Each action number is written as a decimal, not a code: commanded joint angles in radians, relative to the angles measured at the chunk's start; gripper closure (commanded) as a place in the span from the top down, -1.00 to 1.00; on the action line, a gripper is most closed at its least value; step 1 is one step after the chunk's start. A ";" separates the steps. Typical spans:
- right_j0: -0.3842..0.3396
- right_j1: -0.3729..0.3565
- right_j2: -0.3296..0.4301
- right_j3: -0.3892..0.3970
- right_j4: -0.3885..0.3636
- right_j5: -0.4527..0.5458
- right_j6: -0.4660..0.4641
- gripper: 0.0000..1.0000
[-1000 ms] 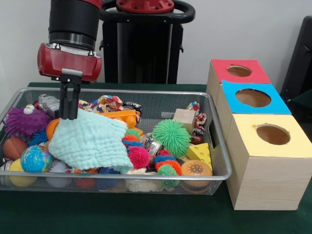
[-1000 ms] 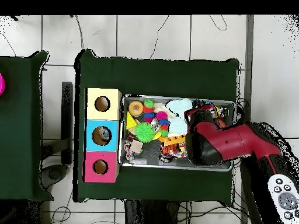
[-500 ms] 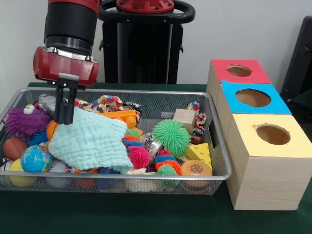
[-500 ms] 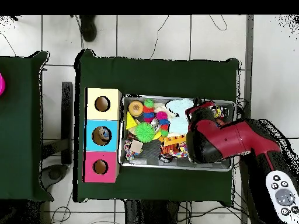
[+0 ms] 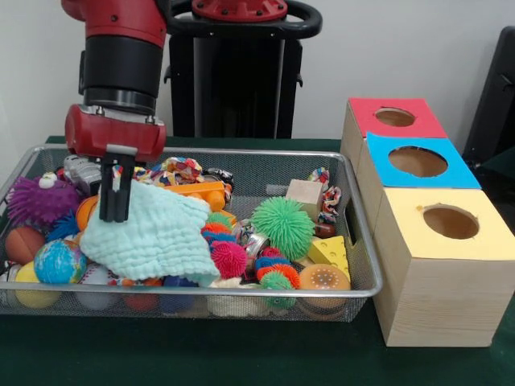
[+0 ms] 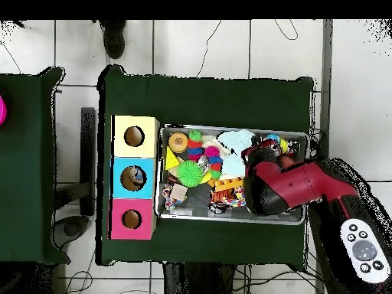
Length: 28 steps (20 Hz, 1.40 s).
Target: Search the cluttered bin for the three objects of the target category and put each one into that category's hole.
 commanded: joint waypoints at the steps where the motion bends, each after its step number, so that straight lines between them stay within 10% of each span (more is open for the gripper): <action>1: -0.009 0.051 -0.066 -0.046 -0.126 0.108 -0.185 -1.00; 15: -0.132 -0.040 0.038 0.012 -0.103 0.088 -0.297 -1.00; 28: 0.177 0.161 -0.296 -0.090 -0.234 -0.190 0.161 -1.00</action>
